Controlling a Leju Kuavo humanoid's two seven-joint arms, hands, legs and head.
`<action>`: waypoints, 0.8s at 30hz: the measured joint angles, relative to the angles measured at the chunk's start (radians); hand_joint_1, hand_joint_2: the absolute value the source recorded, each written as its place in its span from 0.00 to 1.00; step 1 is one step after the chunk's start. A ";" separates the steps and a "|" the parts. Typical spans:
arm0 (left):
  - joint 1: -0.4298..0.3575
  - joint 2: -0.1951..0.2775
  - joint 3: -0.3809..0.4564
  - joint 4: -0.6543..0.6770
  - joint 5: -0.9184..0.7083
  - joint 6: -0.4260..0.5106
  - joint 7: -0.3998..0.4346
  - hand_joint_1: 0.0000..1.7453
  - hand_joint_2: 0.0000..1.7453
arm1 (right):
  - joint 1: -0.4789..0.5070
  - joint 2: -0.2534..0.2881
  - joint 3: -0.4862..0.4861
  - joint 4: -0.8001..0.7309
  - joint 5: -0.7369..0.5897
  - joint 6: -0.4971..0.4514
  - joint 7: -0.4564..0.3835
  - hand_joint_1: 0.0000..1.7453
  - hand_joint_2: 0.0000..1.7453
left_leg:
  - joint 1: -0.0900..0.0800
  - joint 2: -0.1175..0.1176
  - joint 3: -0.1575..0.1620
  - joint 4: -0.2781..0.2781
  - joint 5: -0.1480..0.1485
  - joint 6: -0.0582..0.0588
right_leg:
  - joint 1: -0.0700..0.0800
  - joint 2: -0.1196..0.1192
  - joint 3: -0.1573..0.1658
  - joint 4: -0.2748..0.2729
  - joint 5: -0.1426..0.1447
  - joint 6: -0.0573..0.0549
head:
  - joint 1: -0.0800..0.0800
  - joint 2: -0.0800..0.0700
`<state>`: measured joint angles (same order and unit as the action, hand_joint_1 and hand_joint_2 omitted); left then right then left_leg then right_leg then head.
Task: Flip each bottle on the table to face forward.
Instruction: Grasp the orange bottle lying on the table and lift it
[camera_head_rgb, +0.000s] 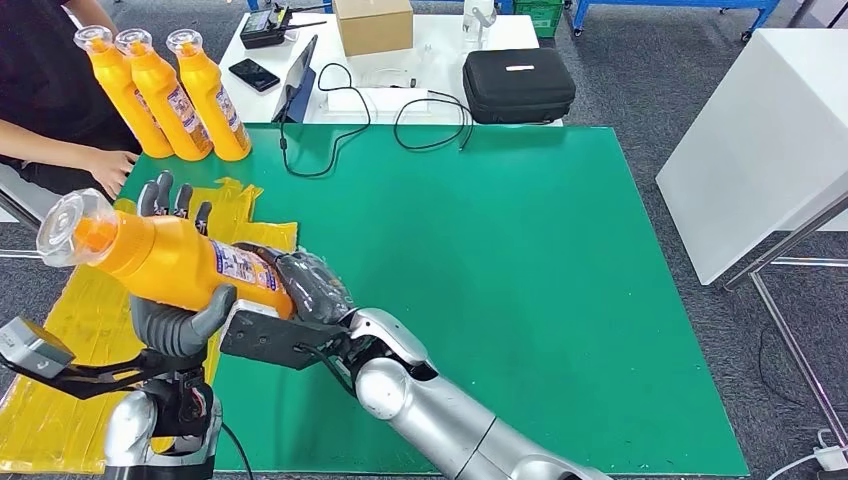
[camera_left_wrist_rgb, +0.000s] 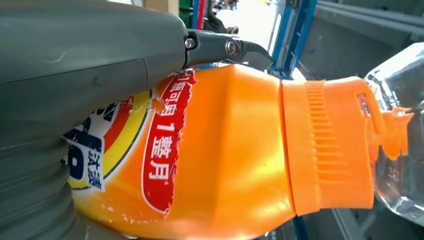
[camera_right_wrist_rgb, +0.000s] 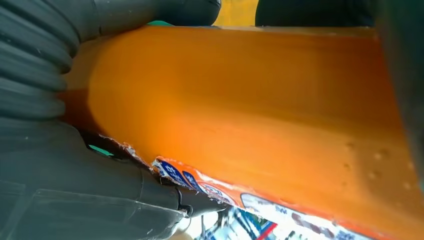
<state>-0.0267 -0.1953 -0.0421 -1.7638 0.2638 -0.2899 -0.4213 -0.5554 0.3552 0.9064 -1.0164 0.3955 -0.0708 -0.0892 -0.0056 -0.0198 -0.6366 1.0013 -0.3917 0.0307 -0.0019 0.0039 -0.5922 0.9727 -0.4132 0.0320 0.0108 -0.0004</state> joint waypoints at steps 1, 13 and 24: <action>0.010 0.000 0.006 -0.002 0.005 -0.003 -0.003 0.56 1.00 | -0.003 0.000 0.027 0.006 -0.015 -0.006 0.004 1.00 1.00 | 0.000 0.000 0.000 0.000 0.000 0.000 | 0.000 0.000 0.000 0.000 0.000 0.000 | 0.000 0.000; 0.075 -0.002 0.053 -0.023 0.014 -0.005 -0.020 1.00 1.00 | -0.048 -0.003 0.171 0.056 -0.082 -0.034 0.028 1.00 1.00 | 0.000 0.000 0.000 0.000 0.000 0.000 | 0.000 0.000 -0.001 0.000 0.000 0.000 | 0.000 0.000; 0.067 -0.012 0.066 -0.023 -0.065 0.031 -0.034 1.00 1.00 | -0.050 -0.003 0.182 0.075 -0.063 -0.068 0.009 0.00 0.25 | 0.000 0.000 0.000 0.000 0.000 0.000 | 0.000 0.000 -0.001 0.000 0.000 0.000 | 0.000 0.000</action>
<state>0.0404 -0.2071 0.0244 -1.7866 0.1987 -0.2589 -0.4549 -0.6056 0.3524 1.0885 -0.9415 0.3326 -0.1390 -0.0797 -0.0057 -0.0195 -0.6367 1.0015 -0.3916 0.0307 -0.0021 0.0039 -0.5935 0.9726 -0.4132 0.0318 0.0107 -0.0004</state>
